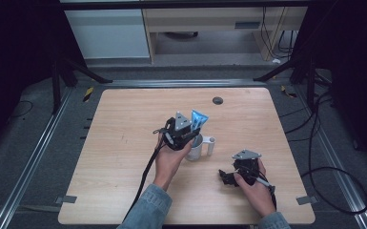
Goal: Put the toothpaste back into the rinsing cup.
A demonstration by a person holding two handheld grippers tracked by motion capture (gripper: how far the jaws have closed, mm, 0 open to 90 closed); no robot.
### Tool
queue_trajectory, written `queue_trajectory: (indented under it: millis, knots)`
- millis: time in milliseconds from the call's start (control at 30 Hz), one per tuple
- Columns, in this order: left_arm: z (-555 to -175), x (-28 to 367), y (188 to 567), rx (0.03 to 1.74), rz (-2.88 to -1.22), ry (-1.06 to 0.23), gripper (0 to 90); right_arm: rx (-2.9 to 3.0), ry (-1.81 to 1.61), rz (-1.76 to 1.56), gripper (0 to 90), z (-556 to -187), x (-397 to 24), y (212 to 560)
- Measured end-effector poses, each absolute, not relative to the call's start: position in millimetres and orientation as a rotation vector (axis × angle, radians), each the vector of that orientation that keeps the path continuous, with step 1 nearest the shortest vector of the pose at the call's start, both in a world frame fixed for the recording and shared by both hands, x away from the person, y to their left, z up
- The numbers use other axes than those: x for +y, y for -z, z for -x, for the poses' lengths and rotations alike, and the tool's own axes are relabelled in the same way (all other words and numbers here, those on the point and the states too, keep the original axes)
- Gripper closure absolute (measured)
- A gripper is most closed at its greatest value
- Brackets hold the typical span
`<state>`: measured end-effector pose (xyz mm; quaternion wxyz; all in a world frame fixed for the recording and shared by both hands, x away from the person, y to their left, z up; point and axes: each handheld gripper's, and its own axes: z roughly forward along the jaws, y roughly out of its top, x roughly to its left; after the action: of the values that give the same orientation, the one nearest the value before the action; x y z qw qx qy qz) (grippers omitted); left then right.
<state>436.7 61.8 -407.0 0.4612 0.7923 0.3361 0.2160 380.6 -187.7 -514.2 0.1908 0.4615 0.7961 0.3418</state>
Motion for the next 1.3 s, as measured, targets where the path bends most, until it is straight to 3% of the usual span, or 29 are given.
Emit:
queue_trajectory:
  millis: [1300]
  knots:
    - [-443.1,57.8,410.4,0.860,-1.942,-0.489,69.2,2.235,-0.961,-1.295,0.4,-380.6,-187.7,514.3]
